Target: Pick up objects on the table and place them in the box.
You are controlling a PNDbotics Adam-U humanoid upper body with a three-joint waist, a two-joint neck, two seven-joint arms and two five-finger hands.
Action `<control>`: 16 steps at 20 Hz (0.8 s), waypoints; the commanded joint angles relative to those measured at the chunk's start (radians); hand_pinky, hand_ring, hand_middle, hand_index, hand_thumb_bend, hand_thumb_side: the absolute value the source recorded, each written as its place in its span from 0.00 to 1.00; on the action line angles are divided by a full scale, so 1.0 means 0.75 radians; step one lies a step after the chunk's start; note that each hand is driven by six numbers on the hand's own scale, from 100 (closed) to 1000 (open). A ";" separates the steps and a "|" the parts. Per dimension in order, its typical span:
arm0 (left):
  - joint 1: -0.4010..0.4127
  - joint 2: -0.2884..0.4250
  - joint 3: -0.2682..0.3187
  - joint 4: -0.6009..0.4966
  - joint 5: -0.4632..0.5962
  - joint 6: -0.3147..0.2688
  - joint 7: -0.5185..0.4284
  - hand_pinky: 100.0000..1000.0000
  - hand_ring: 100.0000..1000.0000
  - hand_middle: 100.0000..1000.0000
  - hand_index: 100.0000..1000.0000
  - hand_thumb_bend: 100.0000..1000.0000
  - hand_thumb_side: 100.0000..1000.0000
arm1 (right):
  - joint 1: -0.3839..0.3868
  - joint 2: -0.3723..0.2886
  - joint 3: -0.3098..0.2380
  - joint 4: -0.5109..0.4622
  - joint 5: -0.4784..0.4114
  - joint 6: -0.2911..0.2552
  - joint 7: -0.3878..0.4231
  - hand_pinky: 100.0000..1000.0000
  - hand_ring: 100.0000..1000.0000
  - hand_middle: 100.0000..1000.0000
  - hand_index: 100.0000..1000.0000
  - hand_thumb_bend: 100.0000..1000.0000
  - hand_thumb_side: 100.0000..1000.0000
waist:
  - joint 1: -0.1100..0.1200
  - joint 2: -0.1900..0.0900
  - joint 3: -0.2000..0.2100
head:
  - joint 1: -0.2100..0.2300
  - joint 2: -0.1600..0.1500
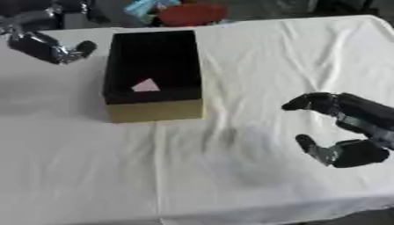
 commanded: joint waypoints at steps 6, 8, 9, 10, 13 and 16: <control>0.321 -0.025 0.220 -0.297 0.234 0.070 -0.332 0.55 0.51 0.53 0.79 0.00 0.16 | -0.010 -0.012 -0.031 -0.014 0.013 -0.327 0.315 0.80 0.82 0.81 0.93 0.00 0.65 | -0.010 -0.012 0.017 | 0.000 0.007; 0.385 -0.054 0.251 -0.319 0.247 0.102 -0.342 0.54 0.50 0.53 0.79 0.00 0.16 | -0.009 -0.009 -0.034 -0.015 0.013 -0.325 0.311 0.80 0.82 0.81 0.93 0.00 0.65 | -0.011 -0.011 0.016 | -0.001 0.007; 0.412 -0.070 0.264 -0.327 0.257 0.116 -0.343 0.54 0.49 0.53 0.79 0.00 0.16 | -0.007 -0.008 -0.034 -0.015 0.013 -0.324 0.311 0.80 0.82 0.81 0.93 0.00 0.65 | -0.012 -0.012 0.017 | -0.002 0.007; 0.438 -0.088 0.278 -0.333 0.265 0.129 -0.343 0.54 0.49 0.52 0.79 0.00 0.16 | -0.007 -0.007 -0.034 -0.015 0.013 -0.324 0.310 0.80 0.82 0.81 0.93 0.00 0.65 | -0.012 -0.011 0.019 | -0.002 0.007; 0.495 -0.129 0.305 -0.347 0.275 0.163 -0.353 0.54 0.49 0.52 0.79 0.00 0.16 | -0.007 -0.005 -0.035 -0.016 0.012 -0.324 0.309 0.80 0.82 0.81 0.93 0.00 0.65 | -0.014 -0.012 0.026 | 0.000 0.007; 0.538 -0.156 0.322 -0.356 0.267 0.185 -0.372 0.54 0.49 0.52 0.79 0.00 0.17 | -0.007 -0.004 -0.039 -0.018 0.013 -0.322 0.306 0.80 0.82 0.81 0.93 0.00 0.65 | -0.017 -0.010 0.022 | -0.008 0.007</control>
